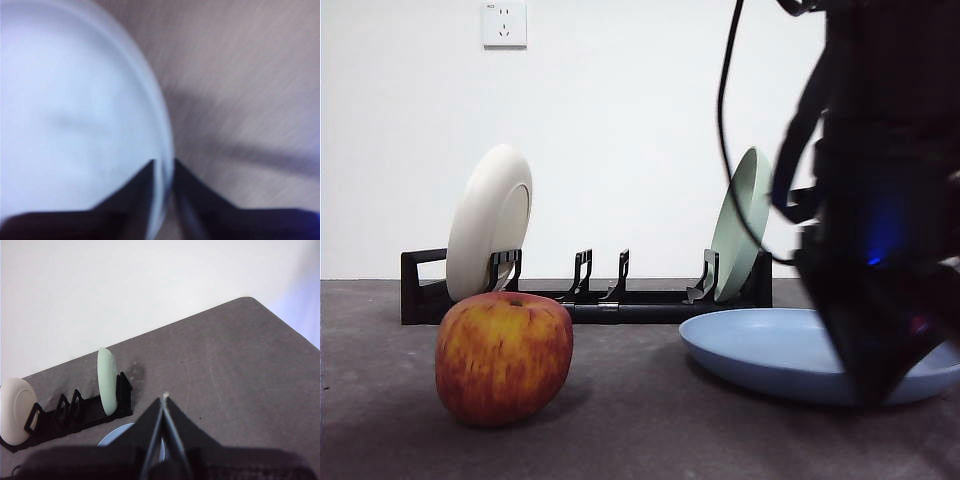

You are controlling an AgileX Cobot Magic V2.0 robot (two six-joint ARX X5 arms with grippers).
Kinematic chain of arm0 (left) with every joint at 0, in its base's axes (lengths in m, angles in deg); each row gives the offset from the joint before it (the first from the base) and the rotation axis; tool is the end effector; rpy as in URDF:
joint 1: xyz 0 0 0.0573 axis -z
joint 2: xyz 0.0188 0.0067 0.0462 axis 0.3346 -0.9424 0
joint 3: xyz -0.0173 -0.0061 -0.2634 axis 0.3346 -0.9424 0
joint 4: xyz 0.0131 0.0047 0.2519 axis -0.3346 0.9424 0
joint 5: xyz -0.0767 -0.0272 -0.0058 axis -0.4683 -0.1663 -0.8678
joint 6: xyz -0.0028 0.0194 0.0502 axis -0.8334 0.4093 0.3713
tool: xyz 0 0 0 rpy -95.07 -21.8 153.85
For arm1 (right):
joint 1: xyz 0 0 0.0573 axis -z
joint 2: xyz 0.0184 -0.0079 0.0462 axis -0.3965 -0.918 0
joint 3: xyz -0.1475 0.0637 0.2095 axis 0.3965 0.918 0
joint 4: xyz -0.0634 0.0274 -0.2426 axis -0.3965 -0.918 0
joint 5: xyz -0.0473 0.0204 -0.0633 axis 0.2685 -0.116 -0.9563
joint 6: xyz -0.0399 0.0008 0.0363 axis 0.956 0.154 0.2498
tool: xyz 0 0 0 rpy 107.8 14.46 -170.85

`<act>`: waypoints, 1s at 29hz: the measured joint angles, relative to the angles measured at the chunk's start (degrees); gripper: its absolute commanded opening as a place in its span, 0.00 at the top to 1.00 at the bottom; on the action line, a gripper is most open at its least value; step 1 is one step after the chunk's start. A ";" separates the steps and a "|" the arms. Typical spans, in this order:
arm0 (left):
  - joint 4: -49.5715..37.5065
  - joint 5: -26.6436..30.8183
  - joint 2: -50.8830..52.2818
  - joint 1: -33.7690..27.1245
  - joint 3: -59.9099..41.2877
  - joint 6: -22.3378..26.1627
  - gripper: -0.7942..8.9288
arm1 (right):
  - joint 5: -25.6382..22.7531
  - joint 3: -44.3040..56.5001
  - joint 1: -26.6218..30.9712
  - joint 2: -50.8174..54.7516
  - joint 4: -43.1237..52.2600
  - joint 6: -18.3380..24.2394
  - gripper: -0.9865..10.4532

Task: Take the blue plate from the plate rack,put the plate on the table,take the apple from the table,put the apple in the plate

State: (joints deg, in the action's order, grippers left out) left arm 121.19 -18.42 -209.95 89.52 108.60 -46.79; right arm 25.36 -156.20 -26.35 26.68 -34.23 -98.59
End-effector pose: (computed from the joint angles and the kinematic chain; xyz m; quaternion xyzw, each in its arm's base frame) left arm 0.1616 -0.4096 0.1695 0.5354 0.3527 -0.3777 0.6681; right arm -0.0670 -0.0065 0.4403 0.1399 0.1191 -0.0445 0.9820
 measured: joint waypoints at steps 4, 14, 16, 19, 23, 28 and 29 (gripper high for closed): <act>0.72 0.63 0.02 -0.48 -0.11 -0.50 0.61 | 0.00 0.00 0.00 0.00 0.00 0.00 0.91; 4.52 -4.24 9.64 0.92 -0.11 -6.34 0.62 | 0.02 0.00 0.00 0.00 0.00 0.00 0.91; 6.78 -7.17 12.76 1.53 -0.11 -8.68 0.63 | 0.11 0.00 0.00 0.00 0.00 0.00 0.91; 10.23 -12.31 18.01 2.71 -0.11 -12.44 0.64 | 0.48 0.00 0.00 0.00 0.00 0.00 0.91; 13.60 -16.00 27.19 4.46 -0.11 -16.39 0.89 | 0.52 0.24 0.00 0.00 0.00 0.28 0.91; 16.41 -16.70 40.79 5.97 -0.11 -19.06 0.93 | 6.19 2.82 0.00 -0.07 0.00 4.02 0.91; 16.41 -16.72 43.65 6.01 -0.11 -19.65 0.93 | 8.50 3.50 0.00 -0.26 0.00 4.83 0.91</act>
State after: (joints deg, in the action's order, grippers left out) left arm 137.60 -35.15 -166.30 95.53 108.49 -66.44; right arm 33.86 -152.70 -26.35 26.41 -34.23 -93.76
